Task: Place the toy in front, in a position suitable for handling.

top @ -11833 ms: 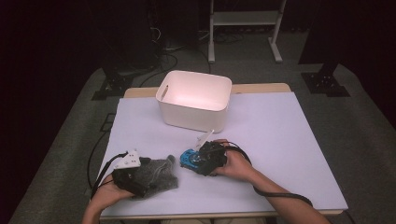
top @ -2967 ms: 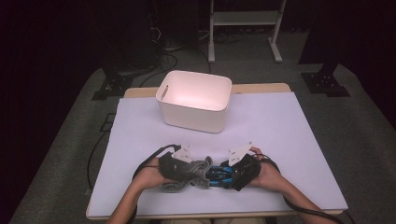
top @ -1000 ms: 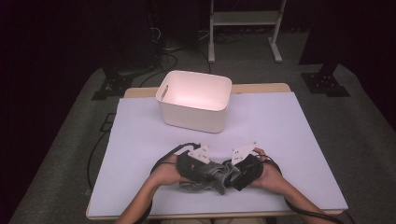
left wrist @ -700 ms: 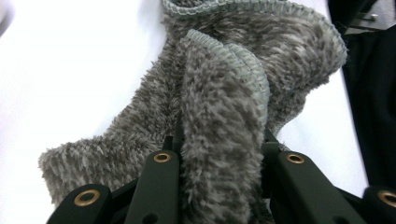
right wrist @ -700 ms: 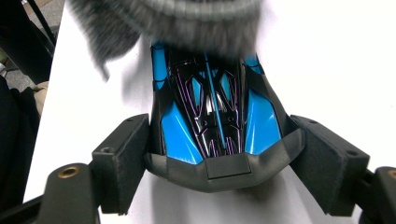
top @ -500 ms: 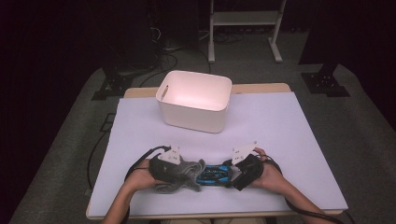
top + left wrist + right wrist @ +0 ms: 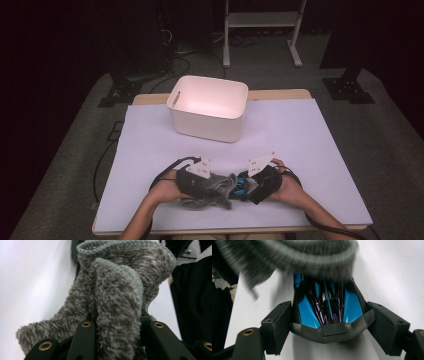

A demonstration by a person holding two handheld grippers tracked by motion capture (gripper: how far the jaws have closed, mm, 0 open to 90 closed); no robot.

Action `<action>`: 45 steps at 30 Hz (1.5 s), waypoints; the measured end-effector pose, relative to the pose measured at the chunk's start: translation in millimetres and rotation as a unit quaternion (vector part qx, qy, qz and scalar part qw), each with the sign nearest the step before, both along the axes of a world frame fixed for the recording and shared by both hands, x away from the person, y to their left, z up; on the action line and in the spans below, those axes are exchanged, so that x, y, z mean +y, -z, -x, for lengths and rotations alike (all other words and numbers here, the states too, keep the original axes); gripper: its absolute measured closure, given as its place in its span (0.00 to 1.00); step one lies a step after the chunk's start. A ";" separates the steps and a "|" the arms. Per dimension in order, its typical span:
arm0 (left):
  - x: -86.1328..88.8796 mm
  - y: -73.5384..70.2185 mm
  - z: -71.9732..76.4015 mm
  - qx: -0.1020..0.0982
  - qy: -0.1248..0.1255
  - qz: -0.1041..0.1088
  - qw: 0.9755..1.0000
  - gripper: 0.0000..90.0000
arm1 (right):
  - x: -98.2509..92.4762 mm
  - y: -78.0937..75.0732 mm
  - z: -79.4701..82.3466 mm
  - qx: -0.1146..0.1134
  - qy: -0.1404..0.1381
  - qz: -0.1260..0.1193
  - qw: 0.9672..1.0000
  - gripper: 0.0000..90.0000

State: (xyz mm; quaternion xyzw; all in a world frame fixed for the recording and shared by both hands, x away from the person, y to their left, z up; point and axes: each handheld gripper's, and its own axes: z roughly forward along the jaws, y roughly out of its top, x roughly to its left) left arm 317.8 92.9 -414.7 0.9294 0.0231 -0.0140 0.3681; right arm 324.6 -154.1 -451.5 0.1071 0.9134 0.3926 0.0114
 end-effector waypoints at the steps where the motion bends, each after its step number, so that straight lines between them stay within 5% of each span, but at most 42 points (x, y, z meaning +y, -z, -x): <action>1: -5.1 -1.1 -0.6 -0.002 0.005 -0.004 1.000 0.77 | 0.4 0.1 0.1 0.000 0.001 0.000 1.000 0.24; 8: -46.8 -1.6 -7.1 0.001 0.041 -0.014 0.999 0.77 | 1.7 0.4 0.7 -0.009 -0.002 0.006 1.000 0.24; 11: -47.9 -0.9 -11.1 0.011 0.047 -0.012 0.999 0.77 | 0.8 0.7 1.9 -0.013 0.000 0.007 1.000 0.23; 18: -22.6 -6.2 -16.1 0.011 0.017 -0.006 1.000 0.77 | 2.0 0.8 1.9 -0.014 -0.001 0.007 1.000 0.23; 23: 8.5 -1.8 -24.4 0.013 -0.032 -0.032 0.999 0.77 | 1.7 1.1 1.9 -0.013 -0.001 0.006 1.000 0.23; 26: 33.0 5.4 -26.9 0.030 -0.055 -0.021 0.998 0.77 | 1.8 1.0 1.9 -0.012 0.000 0.006 1.000 0.23; 32: 48.2 12.2 -26.5 0.047 -0.075 0.001 0.996 0.77 | 2.4 1.3 1.4 -0.012 -0.001 0.005 1.000 0.23; 36: 37.1 9.8 -26.5 0.050 -0.061 0.009 0.997 0.77 | 2.6 1.0 1.7 -0.014 0.000 0.007 1.000 0.23; 45: -23.1 -2.9 -31.7 0.031 -0.004 -0.005 0.999 0.77 | 3.3 1.3 1.7 -0.015 -0.001 0.006 1.000 0.23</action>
